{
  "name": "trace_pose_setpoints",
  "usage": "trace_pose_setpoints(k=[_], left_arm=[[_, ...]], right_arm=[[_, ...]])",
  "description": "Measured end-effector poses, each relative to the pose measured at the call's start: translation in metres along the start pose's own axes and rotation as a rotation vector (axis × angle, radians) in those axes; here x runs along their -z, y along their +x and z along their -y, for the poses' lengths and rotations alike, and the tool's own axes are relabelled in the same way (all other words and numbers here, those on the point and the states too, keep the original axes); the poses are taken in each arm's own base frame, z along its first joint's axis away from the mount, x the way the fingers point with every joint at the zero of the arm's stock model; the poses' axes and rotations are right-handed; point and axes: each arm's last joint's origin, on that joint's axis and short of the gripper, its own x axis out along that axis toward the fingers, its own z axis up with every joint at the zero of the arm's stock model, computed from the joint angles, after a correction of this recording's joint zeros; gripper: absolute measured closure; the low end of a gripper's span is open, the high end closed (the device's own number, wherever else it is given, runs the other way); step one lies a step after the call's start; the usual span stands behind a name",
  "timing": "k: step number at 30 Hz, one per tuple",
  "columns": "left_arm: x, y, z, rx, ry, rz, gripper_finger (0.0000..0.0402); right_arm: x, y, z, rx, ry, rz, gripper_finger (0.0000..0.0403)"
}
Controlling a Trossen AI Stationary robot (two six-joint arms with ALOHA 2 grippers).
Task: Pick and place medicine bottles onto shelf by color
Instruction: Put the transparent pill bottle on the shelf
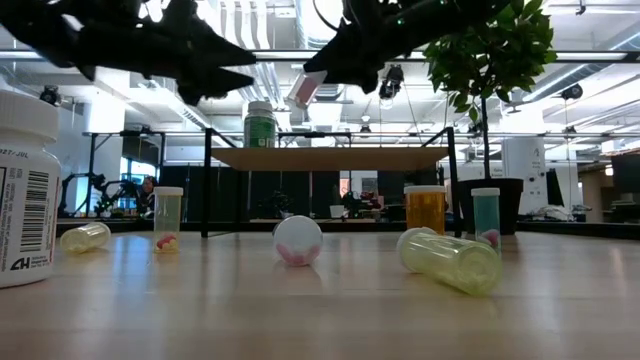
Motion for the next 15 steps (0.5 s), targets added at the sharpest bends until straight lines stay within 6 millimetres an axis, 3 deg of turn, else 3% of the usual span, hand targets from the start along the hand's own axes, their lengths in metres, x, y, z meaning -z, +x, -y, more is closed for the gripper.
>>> trace_pose_setpoints(k=[15], left_arm=[[-0.001, 0.053, 0.007, 0.01, 0.013, -0.093, 0.0116]], right_arm=[[0.001, -0.001, 0.001, 0.004, 0.002, -0.004, 0.0253]])
